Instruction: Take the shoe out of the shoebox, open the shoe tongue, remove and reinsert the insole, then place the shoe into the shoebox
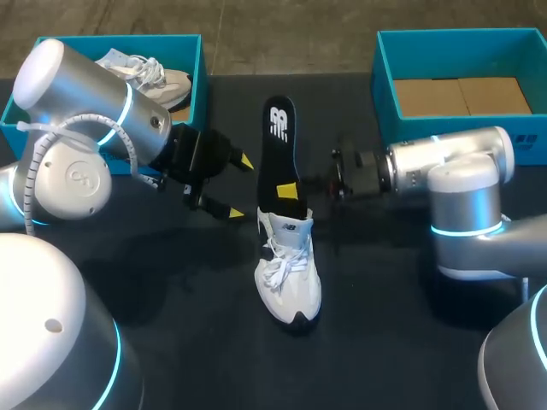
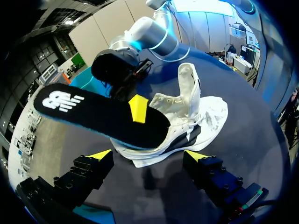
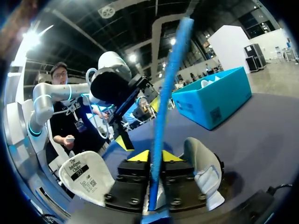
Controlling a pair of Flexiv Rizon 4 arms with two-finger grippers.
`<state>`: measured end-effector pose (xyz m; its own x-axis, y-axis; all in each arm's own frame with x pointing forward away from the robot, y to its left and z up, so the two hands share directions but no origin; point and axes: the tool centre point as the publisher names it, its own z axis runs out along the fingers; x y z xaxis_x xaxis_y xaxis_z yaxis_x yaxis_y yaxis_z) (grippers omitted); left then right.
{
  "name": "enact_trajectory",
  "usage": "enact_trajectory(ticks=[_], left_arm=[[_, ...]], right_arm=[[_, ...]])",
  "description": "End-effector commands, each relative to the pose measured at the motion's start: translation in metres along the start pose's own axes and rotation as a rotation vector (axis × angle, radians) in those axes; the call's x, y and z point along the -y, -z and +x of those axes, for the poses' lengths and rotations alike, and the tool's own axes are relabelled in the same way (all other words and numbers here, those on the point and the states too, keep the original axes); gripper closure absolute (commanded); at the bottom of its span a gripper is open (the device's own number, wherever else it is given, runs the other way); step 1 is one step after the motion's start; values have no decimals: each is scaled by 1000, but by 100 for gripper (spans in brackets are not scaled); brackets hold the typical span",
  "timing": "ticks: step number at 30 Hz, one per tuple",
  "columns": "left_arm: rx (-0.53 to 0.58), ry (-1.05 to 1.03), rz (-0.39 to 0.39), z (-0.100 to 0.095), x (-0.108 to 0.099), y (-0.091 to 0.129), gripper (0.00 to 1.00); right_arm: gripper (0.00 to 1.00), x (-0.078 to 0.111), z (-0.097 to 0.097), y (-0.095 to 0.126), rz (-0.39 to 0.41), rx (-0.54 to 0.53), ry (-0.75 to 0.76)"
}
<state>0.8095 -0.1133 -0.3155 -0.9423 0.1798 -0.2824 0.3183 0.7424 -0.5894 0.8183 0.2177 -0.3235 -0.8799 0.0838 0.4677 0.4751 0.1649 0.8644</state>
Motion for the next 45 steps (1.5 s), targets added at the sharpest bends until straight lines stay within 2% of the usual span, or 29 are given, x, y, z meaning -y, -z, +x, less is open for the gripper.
enact_trajectory(ticks=[1, 8, 22, 26, 30, 34, 40, 44, 45], left_arm=[[-1, 0, -5, 0, 1, 0, 0], [-1, 0, -5, 0, 1, 0, 0], [-1, 0, -5, 0, 1, 0, 0], [-1, 0, -5, 0, 1, 0, 0], [-1, 0, -5, 0, 1, 0, 0], [-1, 0, -5, 0, 1, 0, 0], [-1, 0, -5, 0, 1, 0, 0], [-1, 0, -5, 0, 1, 0, 0], [-1, 0, -5, 0, 1, 0, 0]], right_arm=[[100, 1, -5, -1, 24, -8, -9], [100, 15, -6, -2, 58, -9, -51], [100, 47, 8, -6, 88, -19, -130], [100, 42, 10, -4, 76, 3, -113], [84, 29, 10, -2, 75, 17, -81], [77, 19, 9, -1, 77, 19, -59], [81, 10, 4, -3, 85, 11, -35], [91, 7, 0, -5, 93, -4, -33], [100, 8, -2, -6, 96, -12, -37]])
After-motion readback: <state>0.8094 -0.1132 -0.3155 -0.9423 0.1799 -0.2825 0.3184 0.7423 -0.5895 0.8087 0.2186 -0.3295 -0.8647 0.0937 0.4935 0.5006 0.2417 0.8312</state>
